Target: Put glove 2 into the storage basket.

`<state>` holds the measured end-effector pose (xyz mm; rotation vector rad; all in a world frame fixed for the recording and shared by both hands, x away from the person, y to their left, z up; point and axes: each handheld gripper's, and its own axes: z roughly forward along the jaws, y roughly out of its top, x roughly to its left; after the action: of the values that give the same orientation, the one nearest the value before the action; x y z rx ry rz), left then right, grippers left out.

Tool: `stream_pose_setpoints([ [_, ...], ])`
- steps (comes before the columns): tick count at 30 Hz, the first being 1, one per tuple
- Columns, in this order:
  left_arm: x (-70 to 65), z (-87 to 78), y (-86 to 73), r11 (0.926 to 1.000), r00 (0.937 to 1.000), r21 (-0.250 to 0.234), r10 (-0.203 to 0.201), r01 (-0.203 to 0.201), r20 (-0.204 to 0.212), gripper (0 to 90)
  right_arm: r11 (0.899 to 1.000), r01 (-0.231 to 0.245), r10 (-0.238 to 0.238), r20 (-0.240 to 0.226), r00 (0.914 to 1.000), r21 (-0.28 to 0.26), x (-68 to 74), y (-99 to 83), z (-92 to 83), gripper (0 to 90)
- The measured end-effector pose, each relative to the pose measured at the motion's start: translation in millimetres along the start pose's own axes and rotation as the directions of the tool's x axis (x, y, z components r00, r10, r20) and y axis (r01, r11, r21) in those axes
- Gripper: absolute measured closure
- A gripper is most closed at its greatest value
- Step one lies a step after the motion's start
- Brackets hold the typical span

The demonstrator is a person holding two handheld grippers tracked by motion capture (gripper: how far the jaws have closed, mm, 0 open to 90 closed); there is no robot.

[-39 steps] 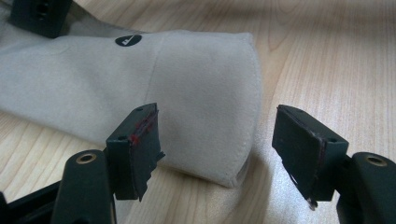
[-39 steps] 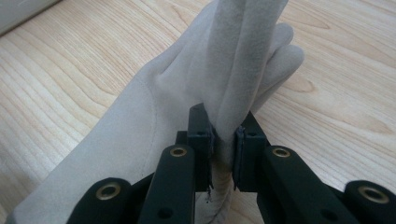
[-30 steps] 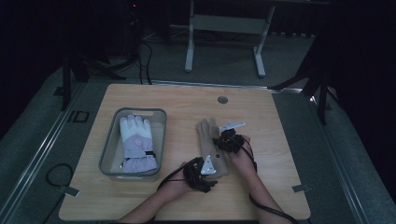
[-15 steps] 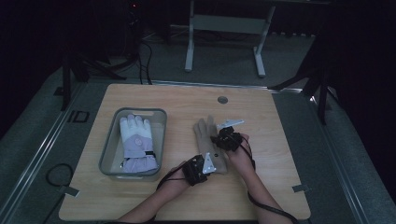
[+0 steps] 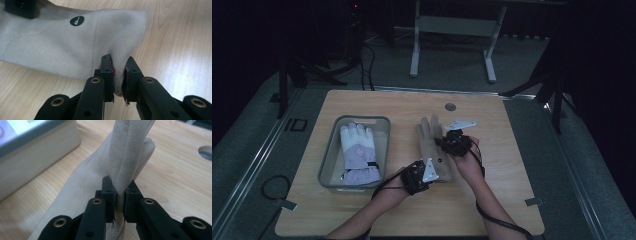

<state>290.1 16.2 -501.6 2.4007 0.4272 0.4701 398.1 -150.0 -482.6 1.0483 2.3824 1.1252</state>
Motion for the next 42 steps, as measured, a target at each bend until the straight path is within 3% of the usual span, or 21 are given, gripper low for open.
stream_pose_setpoints([
  [18, 16.9, -39.7, -2.1, 0.9967, 0.9971, 0.047, 0.068, -0.066, -0.035, 80.7, 0.998, 0.017, -0.018, -0.019, 0.9997, -0.061, 20.6, 29.7, -11.1, 81.7],
  [30, 27.5, -71.1, -16.9, 0.9968, 0.9958, 0.062, 0.054, -0.050, -0.074, 80.6, 0.994, 0.052, -0.057, -0.047, 0.9973, -0.093, 46.0, 58.4, -8.0, 81.6],
  [42, 37.4, -100.2, -43.2, 0.9961, 0.9926, 0.087, 0.029, -0.019, -0.118, 80.6, 0.988, 0.113, -0.122, -0.085, 0.9889, -0.102, 85.4, 88.5, 13.7, 81.6],
])
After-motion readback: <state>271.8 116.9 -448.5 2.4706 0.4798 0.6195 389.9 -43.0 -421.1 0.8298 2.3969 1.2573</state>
